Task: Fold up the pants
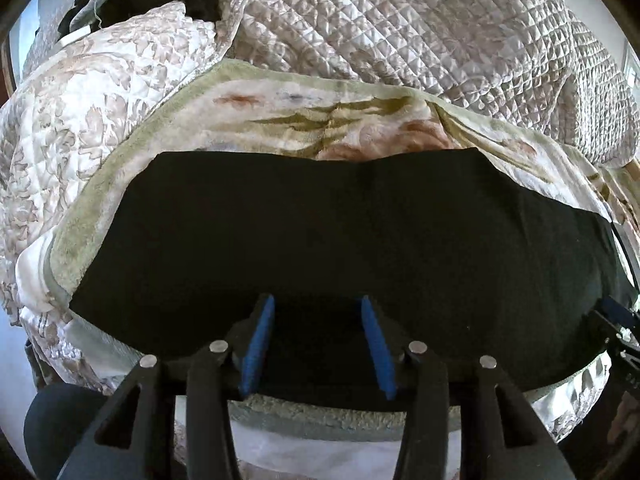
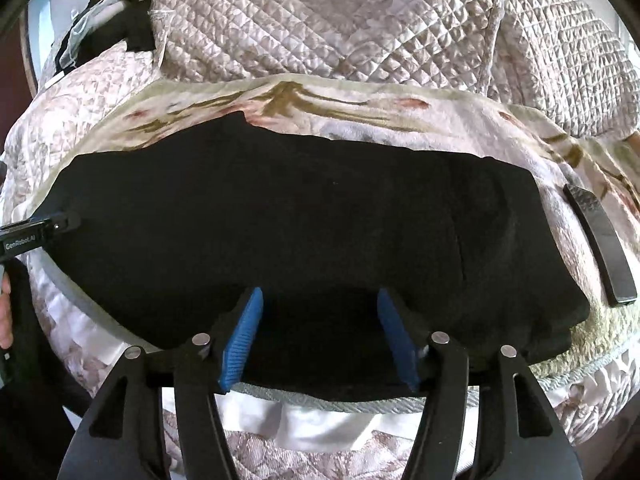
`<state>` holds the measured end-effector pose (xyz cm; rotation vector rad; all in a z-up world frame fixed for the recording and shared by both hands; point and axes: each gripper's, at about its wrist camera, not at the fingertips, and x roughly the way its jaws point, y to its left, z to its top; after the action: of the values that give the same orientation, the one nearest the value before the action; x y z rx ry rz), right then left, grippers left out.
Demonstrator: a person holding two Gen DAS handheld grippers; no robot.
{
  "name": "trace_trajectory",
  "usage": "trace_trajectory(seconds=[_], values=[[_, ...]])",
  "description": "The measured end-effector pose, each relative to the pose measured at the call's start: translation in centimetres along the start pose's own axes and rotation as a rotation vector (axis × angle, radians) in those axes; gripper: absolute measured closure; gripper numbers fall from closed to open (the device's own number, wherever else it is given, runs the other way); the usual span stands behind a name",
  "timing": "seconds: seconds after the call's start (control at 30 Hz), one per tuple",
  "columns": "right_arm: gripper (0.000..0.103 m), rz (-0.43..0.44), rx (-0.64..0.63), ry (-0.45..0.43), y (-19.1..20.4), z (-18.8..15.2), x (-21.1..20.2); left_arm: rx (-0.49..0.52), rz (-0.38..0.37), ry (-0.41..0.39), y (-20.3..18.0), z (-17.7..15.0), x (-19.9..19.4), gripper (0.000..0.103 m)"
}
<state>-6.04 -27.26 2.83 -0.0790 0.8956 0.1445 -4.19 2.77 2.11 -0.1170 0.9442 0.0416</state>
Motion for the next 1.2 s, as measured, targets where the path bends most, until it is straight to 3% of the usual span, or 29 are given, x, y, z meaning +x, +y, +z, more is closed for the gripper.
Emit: trace_trajectory(seconds=[0.3, 0.43, 0.83, 1.2], values=[[0.041, 0.007, 0.017, 0.028, 0.2, 0.7, -0.3, -0.044, 0.016, 0.002, 1.9, 0.8, -0.1, 0.055], [0.041, 0.059, 0.067, 0.004, 0.2, 1.4, -1.0, -0.054, 0.034, -0.002, 2.9, 1.3, -0.1, 0.055], [0.041, 0.08, 0.026, 0.011, 2.2, 2.7, 0.1, -0.106, 0.074, -0.018, 5.9, 3.0, 0.0, 0.054], [0.041, 0.109, 0.015, 0.028, 3.5, 3.6, 0.9, -0.172, 0.133, -0.008, 10.6, 4.7, 1.1, 0.04]])
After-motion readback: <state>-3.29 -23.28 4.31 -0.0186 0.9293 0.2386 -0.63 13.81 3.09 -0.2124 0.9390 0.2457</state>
